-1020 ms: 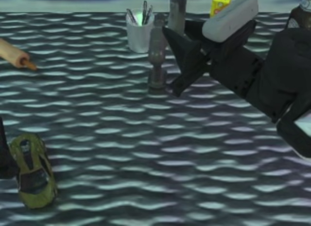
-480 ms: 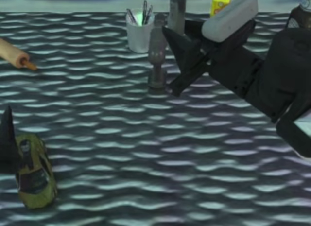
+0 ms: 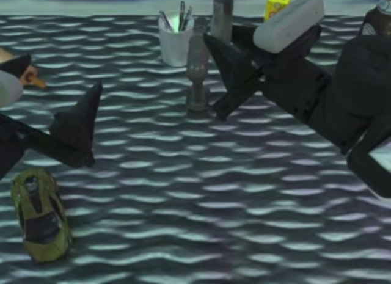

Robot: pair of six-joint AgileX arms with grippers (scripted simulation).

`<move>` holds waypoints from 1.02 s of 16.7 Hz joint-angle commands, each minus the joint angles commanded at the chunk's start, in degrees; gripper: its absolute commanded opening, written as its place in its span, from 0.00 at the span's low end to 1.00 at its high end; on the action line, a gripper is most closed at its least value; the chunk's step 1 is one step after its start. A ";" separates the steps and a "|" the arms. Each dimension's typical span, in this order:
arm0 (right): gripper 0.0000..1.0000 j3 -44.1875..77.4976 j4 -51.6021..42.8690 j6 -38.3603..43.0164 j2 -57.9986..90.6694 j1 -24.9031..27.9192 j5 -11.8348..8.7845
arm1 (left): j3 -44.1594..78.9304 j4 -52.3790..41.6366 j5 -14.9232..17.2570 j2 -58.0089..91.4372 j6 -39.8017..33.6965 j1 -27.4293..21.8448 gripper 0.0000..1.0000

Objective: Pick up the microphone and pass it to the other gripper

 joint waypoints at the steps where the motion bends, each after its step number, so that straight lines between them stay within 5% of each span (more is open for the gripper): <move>1: 0.00 0.00 0.00 0.00 0.00 0.00 0.00 | 2.23 1.50 0.87 3.97 -0.01 -2.00 1.00; 8: 0.00 0.00 0.00 0.00 0.00 0.00 0.00 | 13.58 9.36 5.07 22.73 0.16 -11.66 1.00; 17: 0.00 0.00 0.00 0.00 0.00 0.00 0.00 | 16.03 10.57 4.89 25.92 0.18 -12.63 1.00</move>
